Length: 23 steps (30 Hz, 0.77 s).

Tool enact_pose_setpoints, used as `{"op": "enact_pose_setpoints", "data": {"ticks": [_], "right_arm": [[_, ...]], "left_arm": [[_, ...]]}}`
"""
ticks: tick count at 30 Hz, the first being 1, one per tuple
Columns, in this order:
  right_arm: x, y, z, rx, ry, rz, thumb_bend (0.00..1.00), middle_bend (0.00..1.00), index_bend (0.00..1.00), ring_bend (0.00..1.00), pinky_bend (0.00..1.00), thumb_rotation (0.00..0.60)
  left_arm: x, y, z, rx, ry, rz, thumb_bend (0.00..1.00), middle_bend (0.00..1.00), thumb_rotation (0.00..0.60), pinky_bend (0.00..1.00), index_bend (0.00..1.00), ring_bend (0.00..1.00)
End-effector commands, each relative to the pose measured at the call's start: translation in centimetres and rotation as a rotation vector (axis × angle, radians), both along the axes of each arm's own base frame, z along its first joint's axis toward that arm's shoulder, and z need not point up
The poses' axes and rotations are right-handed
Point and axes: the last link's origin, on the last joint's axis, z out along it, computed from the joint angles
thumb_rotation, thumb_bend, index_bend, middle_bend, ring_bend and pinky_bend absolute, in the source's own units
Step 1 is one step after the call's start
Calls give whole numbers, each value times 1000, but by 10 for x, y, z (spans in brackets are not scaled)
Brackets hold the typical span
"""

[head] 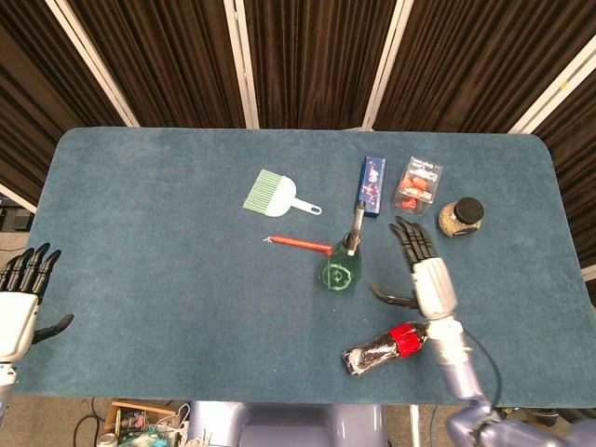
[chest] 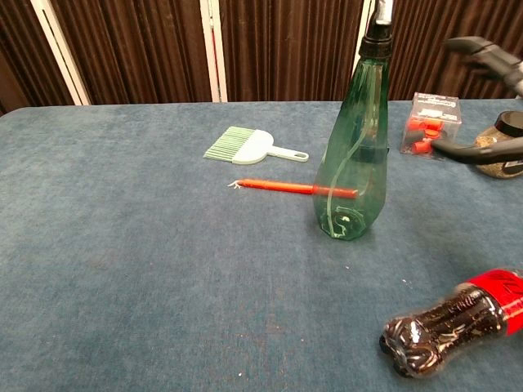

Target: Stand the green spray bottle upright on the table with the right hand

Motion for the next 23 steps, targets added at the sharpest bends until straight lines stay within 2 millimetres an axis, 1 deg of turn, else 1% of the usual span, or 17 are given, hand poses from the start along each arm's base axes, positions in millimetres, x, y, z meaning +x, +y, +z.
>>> {"op": "enact_pose_setpoints", "data": {"ticks": [1,4,6,8,10,13,16,20,23], "right_arm": [[-19,14,35,-46,120,-33,251,0,0,0,0,600],[-30,16,61,-123,252,-25,254,0,0,0,0,600],[-44,20,80,-175,372,-60,259,0,0,0,0,600],[-56,27,94,-190,454,-120,263,0,0,0,0,600],[-70,40,105,-185,502,-224,265,0,0,0,0,600],[-91,61,113,-166,537,-380,267,0,0,0,0,600],[-106,70,113,-142,537,-468,274,0,0,0,0,600],[-109,73,117,-123,527,-482,274,0,0,0,0,600],[-106,75,119,-122,537,-471,275,0,0,0,0,600]], "left_arm": [[1,-1,0,-1,0,-5,25,0,600,100,0,0],[2,-3,-1,-5,1,-10,26,0,600,100,0,0],[3,-4,-1,-4,2,-10,26,0,600,100,0,0],[3,-4,-1,-2,4,-10,25,0,600,100,0,0],[3,-4,-1,-2,7,-7,25,0,600,100,0,0],[2,-4,-3,-4,10,-1,25,0,600,100,0,0],[2,-4,-4,-6,15,-1,25,0,600,100,0,0],[3,-4,-6,-10,22,-8,25,0,600,100,0,0],[2,-5,-9,-15,36,-6,25,0,600,100,0,0]]}}
